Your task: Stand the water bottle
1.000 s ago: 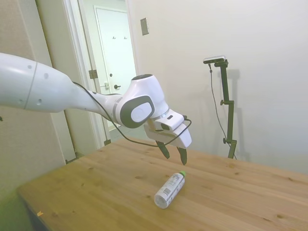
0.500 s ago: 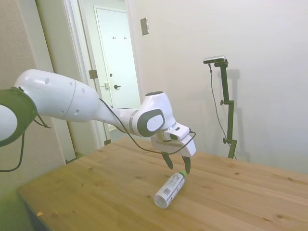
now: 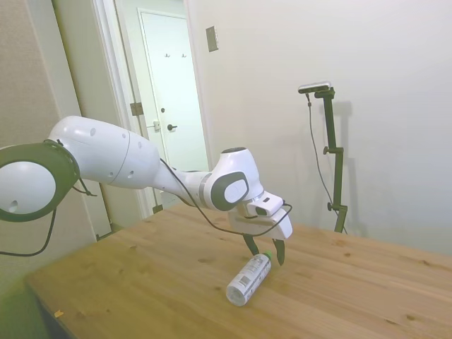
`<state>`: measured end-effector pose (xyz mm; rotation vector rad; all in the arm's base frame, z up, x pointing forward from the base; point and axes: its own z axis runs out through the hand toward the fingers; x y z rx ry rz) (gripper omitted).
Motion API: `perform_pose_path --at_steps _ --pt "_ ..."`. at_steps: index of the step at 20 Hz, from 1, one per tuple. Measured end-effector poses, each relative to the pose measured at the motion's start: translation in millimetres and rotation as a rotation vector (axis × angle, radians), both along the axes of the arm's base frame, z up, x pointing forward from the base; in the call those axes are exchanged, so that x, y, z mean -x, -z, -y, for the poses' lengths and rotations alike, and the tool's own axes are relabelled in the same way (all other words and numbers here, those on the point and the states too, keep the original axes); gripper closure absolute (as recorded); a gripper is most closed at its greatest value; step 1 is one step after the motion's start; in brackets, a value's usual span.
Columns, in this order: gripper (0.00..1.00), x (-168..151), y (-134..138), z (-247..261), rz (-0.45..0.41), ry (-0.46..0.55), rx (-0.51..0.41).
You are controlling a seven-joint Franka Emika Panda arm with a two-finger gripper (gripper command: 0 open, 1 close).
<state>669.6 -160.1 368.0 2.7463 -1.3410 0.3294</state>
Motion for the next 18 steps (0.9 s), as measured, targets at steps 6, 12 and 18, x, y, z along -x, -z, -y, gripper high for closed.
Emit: perform_pose_path --at_steps 6,12,18 --pt "1.0 -0.7 -2.2 2.3 -0.01 0.01 -0.001" --pt "1.0 -0.3 -1.6 1.7 -0.016 0.01 -0.002" --pt "1.0 0.6 -0.7 2.7 -0.023 0.016 -0.005"
